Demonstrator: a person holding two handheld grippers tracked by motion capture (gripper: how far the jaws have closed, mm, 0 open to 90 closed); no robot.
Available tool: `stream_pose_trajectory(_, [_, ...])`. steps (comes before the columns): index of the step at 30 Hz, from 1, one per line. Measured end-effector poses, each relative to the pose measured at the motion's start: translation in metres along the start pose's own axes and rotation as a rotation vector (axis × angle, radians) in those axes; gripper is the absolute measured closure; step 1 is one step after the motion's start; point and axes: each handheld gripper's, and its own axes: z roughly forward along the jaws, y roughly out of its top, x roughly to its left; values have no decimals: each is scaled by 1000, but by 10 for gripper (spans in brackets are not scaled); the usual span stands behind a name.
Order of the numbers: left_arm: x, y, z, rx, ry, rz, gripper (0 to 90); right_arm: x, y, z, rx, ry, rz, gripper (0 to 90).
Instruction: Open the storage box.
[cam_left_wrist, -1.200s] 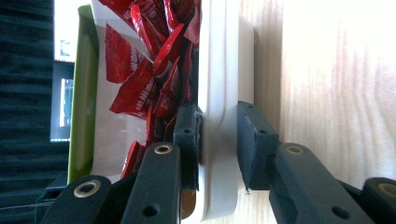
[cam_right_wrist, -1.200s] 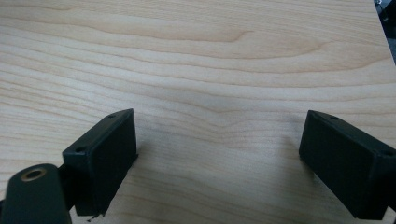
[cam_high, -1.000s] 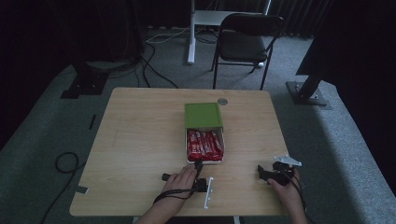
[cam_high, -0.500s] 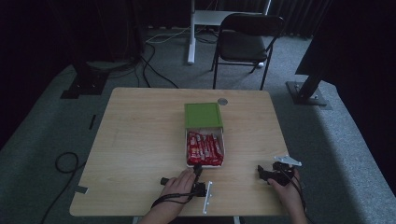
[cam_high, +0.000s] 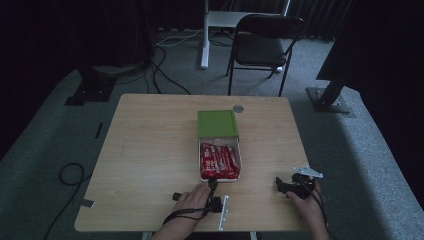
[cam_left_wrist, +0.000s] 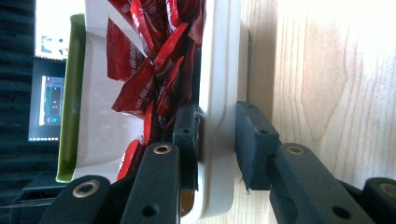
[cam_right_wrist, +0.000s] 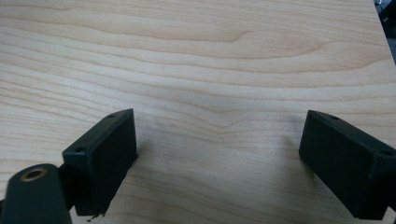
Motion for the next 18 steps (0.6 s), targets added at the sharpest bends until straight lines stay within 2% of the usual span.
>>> stream_pose_trajectory(9, [0,0,-2,-9,-8,-15,711,0,0,0,0,0,0,106])
stream_pose_trajectory(13, [-1,-4,-2,-44,-45,-27,598,0,0,0,0,0,0,106])
stream_pose_trajectory(16, [2,-6,-4,-47,-70,-42,590,0,0,0,0,0,0,106])
stream_pose_trajectory(18, [3,-7,-5,-64,-101,-60,541,0,0,0,0,0,0,106])
